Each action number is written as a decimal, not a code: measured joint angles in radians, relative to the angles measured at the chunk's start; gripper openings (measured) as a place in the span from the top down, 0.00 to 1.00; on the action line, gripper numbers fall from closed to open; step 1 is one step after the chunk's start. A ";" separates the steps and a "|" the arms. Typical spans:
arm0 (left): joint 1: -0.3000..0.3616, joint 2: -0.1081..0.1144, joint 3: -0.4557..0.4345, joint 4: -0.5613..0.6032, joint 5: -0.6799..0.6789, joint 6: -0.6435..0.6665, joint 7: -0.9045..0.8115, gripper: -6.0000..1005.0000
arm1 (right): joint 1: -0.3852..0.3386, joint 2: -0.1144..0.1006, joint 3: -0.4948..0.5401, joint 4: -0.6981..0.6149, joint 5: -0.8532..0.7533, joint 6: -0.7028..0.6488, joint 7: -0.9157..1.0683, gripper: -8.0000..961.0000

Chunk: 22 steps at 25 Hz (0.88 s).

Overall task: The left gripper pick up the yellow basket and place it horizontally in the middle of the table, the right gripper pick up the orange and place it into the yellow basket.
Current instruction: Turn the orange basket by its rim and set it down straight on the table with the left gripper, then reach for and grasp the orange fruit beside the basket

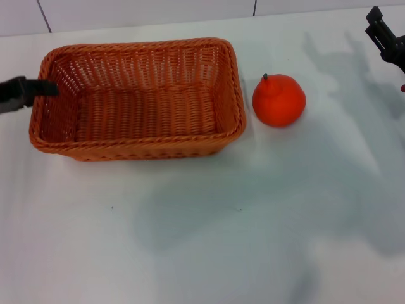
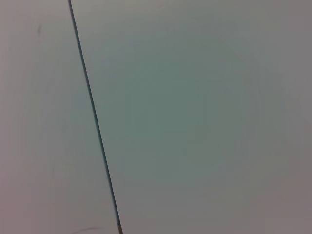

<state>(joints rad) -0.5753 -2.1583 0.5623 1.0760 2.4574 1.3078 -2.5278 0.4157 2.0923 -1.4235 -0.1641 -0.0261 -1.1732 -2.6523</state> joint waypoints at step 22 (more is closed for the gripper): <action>0.186 -0.012 0.156 0.048 -0.548 -0.479 0.376 0.15 | 0.034 0.002 -0.208 -0.010 -0.002 0.082 0.051 0.08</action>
<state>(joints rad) -0.3893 -2.1707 0.7188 1.1244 1.9093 0.8293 -2.1513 0.4499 2.0948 -1.6317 -0.1740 -0.0278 -1.0916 -2.6014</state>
